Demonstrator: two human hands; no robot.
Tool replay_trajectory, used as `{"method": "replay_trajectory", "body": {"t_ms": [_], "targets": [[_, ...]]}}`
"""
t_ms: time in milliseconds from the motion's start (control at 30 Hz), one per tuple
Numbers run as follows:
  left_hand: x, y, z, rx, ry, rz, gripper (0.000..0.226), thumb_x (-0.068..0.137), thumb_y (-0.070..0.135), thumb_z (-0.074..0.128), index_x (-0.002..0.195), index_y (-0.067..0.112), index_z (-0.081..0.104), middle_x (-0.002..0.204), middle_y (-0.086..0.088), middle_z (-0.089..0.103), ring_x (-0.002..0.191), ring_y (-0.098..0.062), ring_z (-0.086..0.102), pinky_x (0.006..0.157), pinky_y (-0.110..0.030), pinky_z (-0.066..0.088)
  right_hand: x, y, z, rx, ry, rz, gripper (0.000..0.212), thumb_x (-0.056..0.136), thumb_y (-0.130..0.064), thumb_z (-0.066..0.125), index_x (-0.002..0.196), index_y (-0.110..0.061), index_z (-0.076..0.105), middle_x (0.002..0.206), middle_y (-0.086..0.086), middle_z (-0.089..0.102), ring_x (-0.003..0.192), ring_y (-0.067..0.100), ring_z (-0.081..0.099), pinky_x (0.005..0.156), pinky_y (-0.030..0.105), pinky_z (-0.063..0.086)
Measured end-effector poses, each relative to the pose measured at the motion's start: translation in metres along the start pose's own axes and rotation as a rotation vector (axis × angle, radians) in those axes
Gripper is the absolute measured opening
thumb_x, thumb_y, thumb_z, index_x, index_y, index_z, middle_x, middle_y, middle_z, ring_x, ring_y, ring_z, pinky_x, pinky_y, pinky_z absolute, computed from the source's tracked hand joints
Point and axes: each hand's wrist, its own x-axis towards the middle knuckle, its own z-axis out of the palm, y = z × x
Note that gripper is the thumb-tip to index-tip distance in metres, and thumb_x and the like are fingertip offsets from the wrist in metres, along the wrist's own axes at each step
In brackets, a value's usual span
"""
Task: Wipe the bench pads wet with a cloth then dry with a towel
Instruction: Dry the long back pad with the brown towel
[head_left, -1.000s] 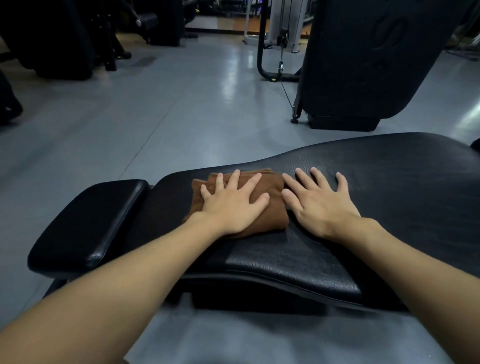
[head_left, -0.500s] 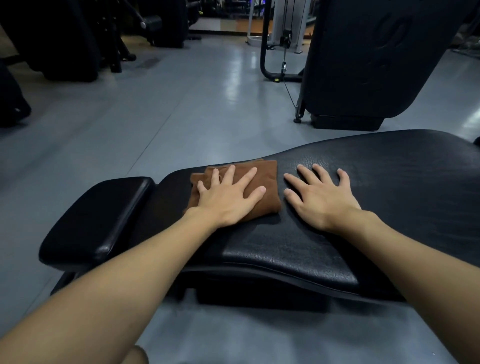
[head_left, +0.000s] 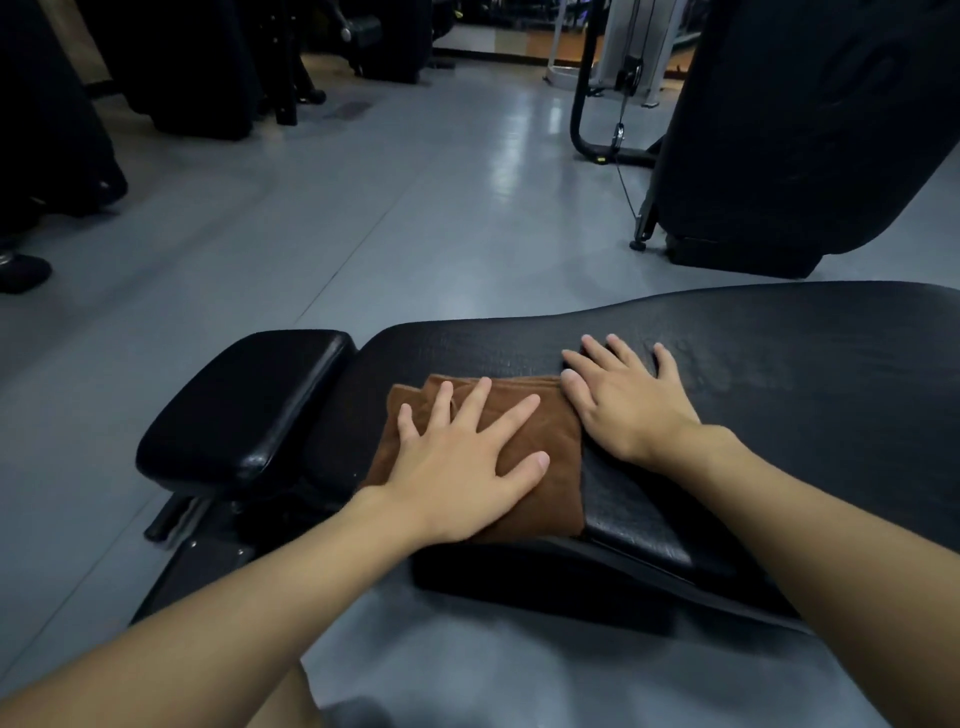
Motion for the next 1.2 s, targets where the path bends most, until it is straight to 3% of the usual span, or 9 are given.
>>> {"method": "replay_trajectory", "body": {"t_ms": [233,433,700,800,867,967,1200], "targets": [[0.09,-0.026,-0.015,-0.049,-0.043,-0.1,0.061,0.09,0.079,0.021,0.147,0.065,0.005,0.168,0.004,-0.004,0.153,-0.036,-0.006,0.114,-0.072,-0.001,0.0,-0.002,0.005,-0.077,-0.03,-0.009,0.063,0.1,-0.057,0.001,0.159,-0.035,0.005,0.168,-0.006,0.003,0.154,0.019,-0.004,0.12,0.057,-0.006],[0.141,-0.036,-0.021,-0.079,-0.01,-0.171,0.062,0.09,0.078,0.019,0.149,0.06,0.012,0.167,0.0,0.012,0.152,-0.038,0.004,0.112,-0.074,0.003,0.005,0.001,0.007,-0.109,-0.009,-0.014,0.058,0.102,-0.054,0.007,0.157,-0.036,0.016,0.168,-0.007,0.005,0.154,0.019,-0.002,0.12,0.058,-0.003],[0.063,-0.045,-0.01,-0.049,-0.026,-0.098,0.061,0.092,0.077,0.014,0.15,0.061,0.002,0.168,0.002,-0.004,0.153,-0.036,-0.005,0.116,-0.069,0.0,0.005,-0.001,0.004,-0.119,-0.031,0.011,0.059,0.102,-0.055,0.011,0.157,-0.036,0.019,0.167,-0.006,0.009,0.154,0.019,0.002,0.119,0.059,-0.001],[0.022,-0.05,-0.004,-0.039,-0.025,-0.081,0.061,0.092,0.076,0.014,0.149,0.061,0.0,0.168,0.003,-0.004,0.153,-0.035,-0.005,0.116,-0.069,0.001,0.006,-0.012,0.0,-0.219,0.005,0.012,0.055,0.102,-0.048,0.02,0.15,-0.026,0.035,0.164,0.001,0.02,0.152,0.025,0.009,0.116,0.066,0.0],[-0.002,-0.052,0.0,-0.023,-0.005,-0.08,0.061,0.092,0.074,0.015,0.149,0.061,0.0,0.168,0.003,-0.004,0.153,-0.035,-0.004,0.117,-0.068,0.001,0.014,-0.028,-0.003,-0.156,0.063,-0.019,0.051,0.102,-0.041,0.028,0.146,-0.02,0.041,0.163,0.002,0.025,0.152,0.023,0.012,0.117,0.065,0.003],[-0.021,-0.053,0.004,-0.014,0.013,-0.089,0.062,0.092,0.073,0.017,0.149,0.061,0.0,0.168,0.003,-0.005,0.153,-0.033,-0.006,0.117,-0.067,0.0,0.026,-0.059,0.001,0.035,0.017,-0.095,0.053,0.104,-0.038,0.029,0.156,-0.027,0.026,0.166,-0.003,0.019,0.153,0.017,0.011,0.119,0.06,0.004],[0.024,-0.074,-0.002,-0.049,-0.011,-0.135,0.061,0.09,0.076,0.021,0.147,0.065,0.003,0.168,0.006,-0.005,0.153,-0.033,-0.005,0.116,-0.069,0.001,0.03,-0.067,0.023,-0.013,-0.009,-0.142,0.06,0.103,-0.05,0.007,0.159,-0.029,0.006,0.167,-0.005,0.013,0.154,0.016,0.005,0.121,0.057,0.0]]}}
